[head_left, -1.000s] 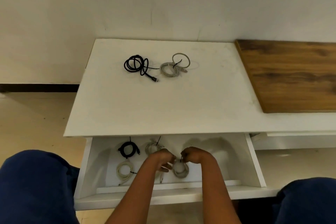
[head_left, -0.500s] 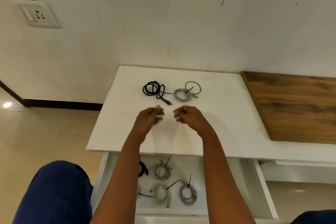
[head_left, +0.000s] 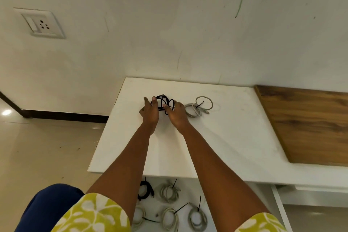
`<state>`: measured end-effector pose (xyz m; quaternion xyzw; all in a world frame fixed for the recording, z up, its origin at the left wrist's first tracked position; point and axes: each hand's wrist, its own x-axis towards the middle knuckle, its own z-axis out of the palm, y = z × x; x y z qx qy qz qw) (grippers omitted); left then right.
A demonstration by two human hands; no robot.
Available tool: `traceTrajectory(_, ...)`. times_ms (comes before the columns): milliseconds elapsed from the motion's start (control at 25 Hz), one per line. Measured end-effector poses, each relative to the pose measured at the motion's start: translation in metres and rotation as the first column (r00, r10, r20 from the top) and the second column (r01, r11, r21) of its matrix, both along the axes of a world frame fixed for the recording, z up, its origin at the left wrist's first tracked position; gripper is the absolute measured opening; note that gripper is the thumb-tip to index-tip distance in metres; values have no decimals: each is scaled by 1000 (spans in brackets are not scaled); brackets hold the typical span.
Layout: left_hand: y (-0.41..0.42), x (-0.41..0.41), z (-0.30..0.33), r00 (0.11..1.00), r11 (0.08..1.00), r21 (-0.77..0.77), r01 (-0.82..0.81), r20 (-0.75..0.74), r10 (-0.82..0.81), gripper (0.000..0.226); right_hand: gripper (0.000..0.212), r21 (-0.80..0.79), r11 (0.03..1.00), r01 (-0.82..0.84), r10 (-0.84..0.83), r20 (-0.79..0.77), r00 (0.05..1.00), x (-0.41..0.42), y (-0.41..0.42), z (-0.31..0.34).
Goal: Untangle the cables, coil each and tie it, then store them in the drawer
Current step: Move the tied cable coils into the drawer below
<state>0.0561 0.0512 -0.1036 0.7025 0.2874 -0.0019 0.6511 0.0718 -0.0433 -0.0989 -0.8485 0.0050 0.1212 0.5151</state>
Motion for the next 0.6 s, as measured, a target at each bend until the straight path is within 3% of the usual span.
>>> traceTrajectory(80, 0, 2, 0, 1000, 1000, -21, 9, -21, -9, 60, 44, -10, 1000, -22, 22, -31, 999, 2, 1, -2)
traceTrajectory(200, 3, -4, 3, 1000, 1000, 25, 1, 24, -2, 51, 33, 114, 994, 1, 2, -28, 1000, -7, -1, 3)
traceTrajectory(440, 13, -54, 16, 989, 980, -178, 94, 130, -71, 29, 20, 233, 971, 46, -53, 23, 998, -45, -23, 24)
traceTrajectory(600, 24, -97, 24, 962, 934, -230, 272, 32, -272, 27, 26, 186, 981, -46, 55, -44, 998, -86, -68, 40)
